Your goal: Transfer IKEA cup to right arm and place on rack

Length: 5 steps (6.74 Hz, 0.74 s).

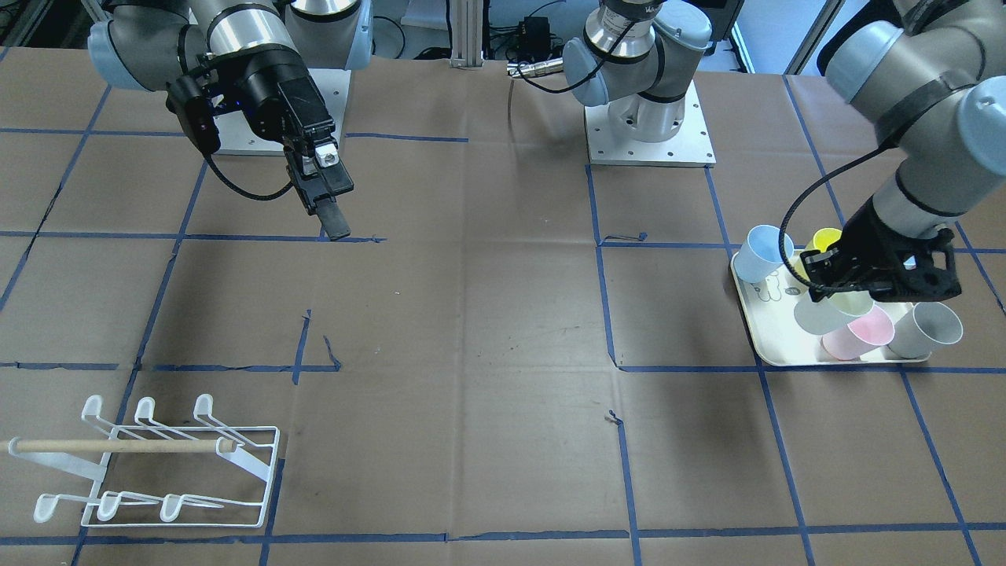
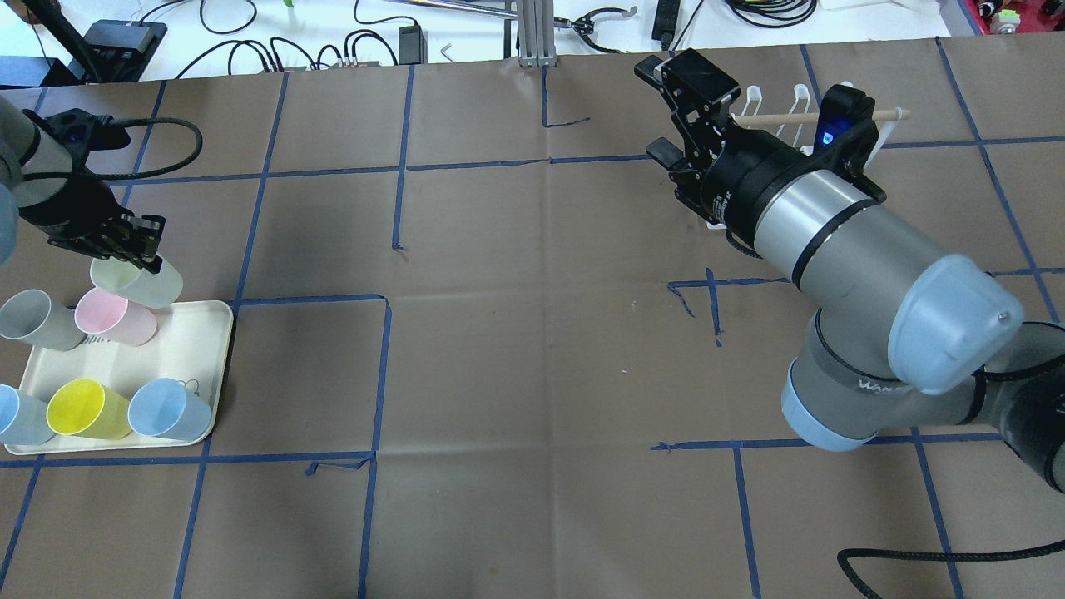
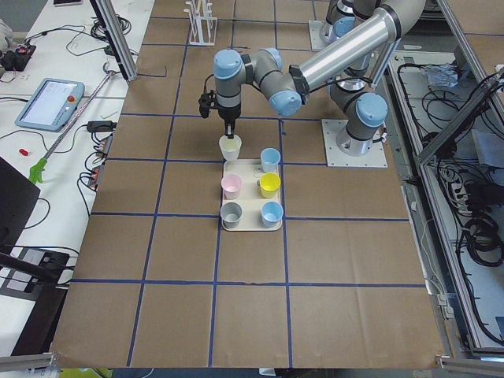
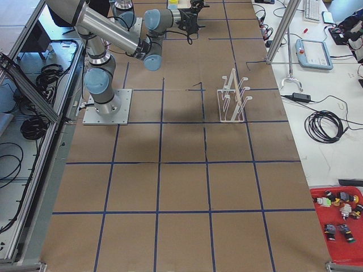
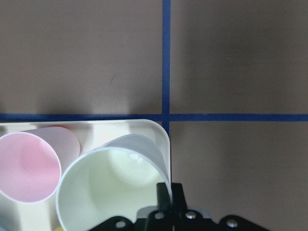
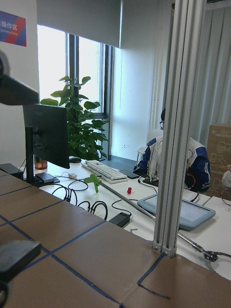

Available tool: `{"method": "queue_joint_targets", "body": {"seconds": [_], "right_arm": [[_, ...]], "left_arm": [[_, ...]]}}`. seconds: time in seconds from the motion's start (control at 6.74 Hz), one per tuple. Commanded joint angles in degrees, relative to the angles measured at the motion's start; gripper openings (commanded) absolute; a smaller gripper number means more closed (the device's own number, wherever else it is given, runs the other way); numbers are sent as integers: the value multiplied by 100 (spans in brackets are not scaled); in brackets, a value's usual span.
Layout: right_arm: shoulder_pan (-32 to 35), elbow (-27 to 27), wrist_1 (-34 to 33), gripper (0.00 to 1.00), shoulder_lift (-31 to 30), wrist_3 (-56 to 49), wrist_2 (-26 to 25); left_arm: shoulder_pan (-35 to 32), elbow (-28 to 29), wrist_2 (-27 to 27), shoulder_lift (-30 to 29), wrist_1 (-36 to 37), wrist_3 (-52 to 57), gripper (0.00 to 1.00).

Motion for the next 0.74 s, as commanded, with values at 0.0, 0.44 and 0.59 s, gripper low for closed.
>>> {"method": "queue_joint_targets", "body": {"seconds": [0.0, 0.44, 0.59], "right_arm": [[107, 206, -345, 100, -44, 287, -46], [98, 223, -785, 100, -18, 226, -108], [98, 223, -759, 100, -1, 234, -108]], "left_arm": [[-207, 1001, -29, -29, -935, -115, 0], [-358, 962, -1387, -47, -81, 252, 0], [-428, 934, -2026, -30, 168, 314, 0]]}}
